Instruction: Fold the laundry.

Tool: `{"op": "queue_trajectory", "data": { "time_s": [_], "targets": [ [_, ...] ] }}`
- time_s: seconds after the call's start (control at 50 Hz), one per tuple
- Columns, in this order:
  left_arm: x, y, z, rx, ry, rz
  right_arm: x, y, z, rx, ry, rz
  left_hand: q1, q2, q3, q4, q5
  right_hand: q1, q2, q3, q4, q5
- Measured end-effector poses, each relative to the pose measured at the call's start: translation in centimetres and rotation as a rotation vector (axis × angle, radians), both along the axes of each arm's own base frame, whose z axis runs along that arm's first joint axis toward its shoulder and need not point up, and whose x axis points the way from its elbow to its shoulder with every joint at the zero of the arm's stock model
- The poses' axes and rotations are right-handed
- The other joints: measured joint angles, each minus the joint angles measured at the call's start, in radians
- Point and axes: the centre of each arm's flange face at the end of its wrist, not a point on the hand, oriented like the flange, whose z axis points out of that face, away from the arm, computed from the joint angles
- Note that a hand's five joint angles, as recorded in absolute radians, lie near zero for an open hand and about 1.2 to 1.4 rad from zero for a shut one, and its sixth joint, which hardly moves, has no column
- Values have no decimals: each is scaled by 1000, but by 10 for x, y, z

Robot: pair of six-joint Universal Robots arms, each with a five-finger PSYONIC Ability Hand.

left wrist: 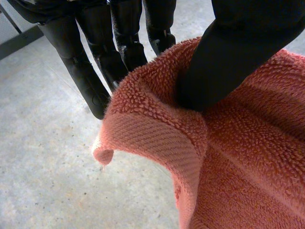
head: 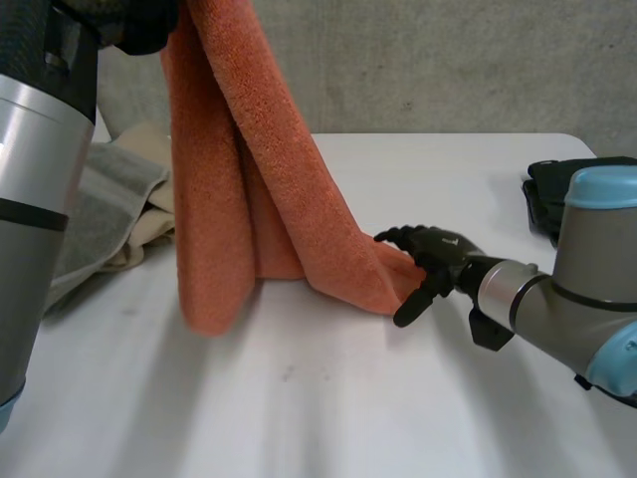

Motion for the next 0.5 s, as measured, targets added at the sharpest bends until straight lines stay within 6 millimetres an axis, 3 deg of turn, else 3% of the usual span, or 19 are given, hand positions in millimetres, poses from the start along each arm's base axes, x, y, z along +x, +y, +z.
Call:
{"op": "queue_trajectory", "data": {
  "time_s": [0.14, 0.24, 0.3, 0.34, 0.4, 0.5],
  "targets": [
    [1, 2, 10, -13, 10, -1, 11, -2, -25, 19, 8, 11, 0, 0, 0, 0, 0, 160, 144, 149, 149, 150],
    [4, 5, 18, -26, 21, 0, 23, -7, -41, -26, 19, -5, 0, 0, 0, 0, 0, 836, 840, 812, 814, 813],
    [5, 5, 18, -27, 21, 3, 23, -13, -39, -75, 30, -43, 0, 0, 0, 0, 0, 882, 930, 925, 931, 903],
    [6, 3, 17, -23, 18, 13, 17, -20, -26, -135, 37, -76, 0, 0, 0, 0, 0, 882, 930, 934, 942, 905],
    [12, -7, 13, -6, 6, 47, -4, -34, 13, -275, 57, -141, 0, 0, 0, 0, 0, 882, 930, 936, 945, 905],
    [29, -33, 0, 53, -30, 145, -63, -45, 109, -597, 188, -258, 0, 0, 0, 0, 0, 882, 930, 936, 946, 910]
  ]
}}
